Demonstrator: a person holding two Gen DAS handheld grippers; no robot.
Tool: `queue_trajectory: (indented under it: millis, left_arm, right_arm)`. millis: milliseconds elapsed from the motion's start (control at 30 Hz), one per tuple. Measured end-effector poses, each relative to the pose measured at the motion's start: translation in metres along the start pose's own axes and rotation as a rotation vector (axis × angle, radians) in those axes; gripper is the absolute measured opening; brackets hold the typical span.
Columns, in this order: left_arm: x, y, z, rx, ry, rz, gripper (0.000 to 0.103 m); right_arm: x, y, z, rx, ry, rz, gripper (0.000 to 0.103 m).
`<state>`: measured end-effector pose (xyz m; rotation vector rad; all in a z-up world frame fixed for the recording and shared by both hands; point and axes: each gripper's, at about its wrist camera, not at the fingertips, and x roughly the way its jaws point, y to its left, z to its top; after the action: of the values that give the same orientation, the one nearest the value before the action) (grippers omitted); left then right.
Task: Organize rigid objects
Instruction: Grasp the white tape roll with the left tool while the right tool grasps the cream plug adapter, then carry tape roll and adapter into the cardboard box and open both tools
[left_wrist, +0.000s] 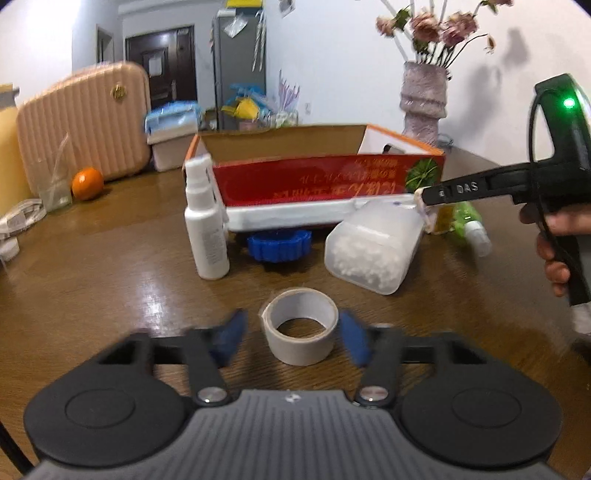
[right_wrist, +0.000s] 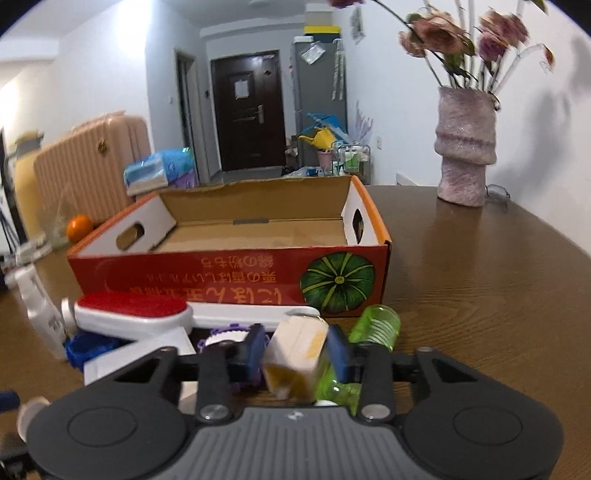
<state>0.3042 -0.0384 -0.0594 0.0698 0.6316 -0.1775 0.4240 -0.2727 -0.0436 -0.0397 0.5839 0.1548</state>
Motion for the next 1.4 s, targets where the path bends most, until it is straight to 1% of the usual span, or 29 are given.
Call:
queue_trajectory:
  millis: [33,67,133,167,200,267,333,400,500,633,800,933,1000,1067,1167,1300,1400]
  left_arm:
    - [0.001,0.002,0.001,-0.017,0.003,-0.008,0.043]
    - [0.001,0.003,0.001,-0.029,0.002,-0.017,0.043]
    - [-0.004,0.003,0.001,-0.034,-0.021,-0.016,0.043]
    - [-0.009,0.003,0.002,-0.035,-0.045,-0.011,0.043]
    - [-0.015,0.003,0.002,-0.034,-0.062,-0.004,0.043]
    - [-0.03,0.001,0.004,-0.025,-0.106,0.016,0.043]
    - [-0.048,-0.003,0.004,-0.008,-0.18,0.057,0.043]
    - [-0.067,-0.008,0.002,0.013,-0.256,0.121,0.043]
    - [-0.098,-0.011,-0.001,0.004,-0.333,0.159,0.043]
    - [-0.138,-0.016,-0.01,-0.02,-0.396,0.178,0.043]
    - [-0.186,-0.027,-0.029,-0.031,-0.47,0.186,0.043]
    - [-0.221,-0.032,-0.046,-0.043,-0.528,0.168,0.043]
    - [-0.232,-0.03,-0.05,-0.052,-0.544,0.151,0.043]
    - [-0.24,-0.029,-0.05,-0.054,-0.548,0.131,0.043]
    - [-0.242,-0.032,-0.043,-0.032,-0.541,0.135,0.043]
    - [-0.241,-0.037,-0.038,-0.026,-0.55,0.151,0.043]
    - [-0.234,-0.04,-0.035,-0.036,-0.52,0.14,0.043]
  right_arm:
    - [0.003,0.003,0.001,-0.03,0.019,-0.004,0.031]
    - [0.006,0.003,0.002,-0.033,0.036,0.004,0.031]
    - [0.012,-0.002,0.002,0.004,0.059,0.026,0.031]
    - [0.012,-0.005,0.001,0.026,0.049,0.03,0.031]
    - [0.01,-0.005,0.0,0.023,0.042,0.023,0.031]
    - [-0.001,-0.001,-0.002,0.005,0.003,-0.015,0.031]
    - [-0.016,0.0,-0.003,0.011,-0.028,-0.007,0.031]
    - [-0.039,0.003,-0.004,0.006,-0.074,0.0,0.031]
    - [-0.08,0.013,-0.011,-0.029,-0.14,-0.004,0.031]
    - [-0.138,0.027,-0.028,-0.044,-0.222,0.026,0.031]
    - [-0.211,0.048,-0.062,-0.026,-0.324,0.051,0.031]
    - [-0.257,0.068,-0.085,0.001,-0.395,0.03,0.031]
    - [-0.274,0.076,-0.095,0.026,-0.422,0.031,0.031]
    - [-0.288,0.086,-0.105,0.018,-0.438,0.027,0.031]
    - [-0.302,0.096,-0.12,0.008,-0.467,0.024,0.031]
    - [-0.303,0.095,-0.127,0.015,-0.462,0.056,0.031]
    - [-0.302,0.09,-0.127,0.023,-0.467,0.06,0.031]
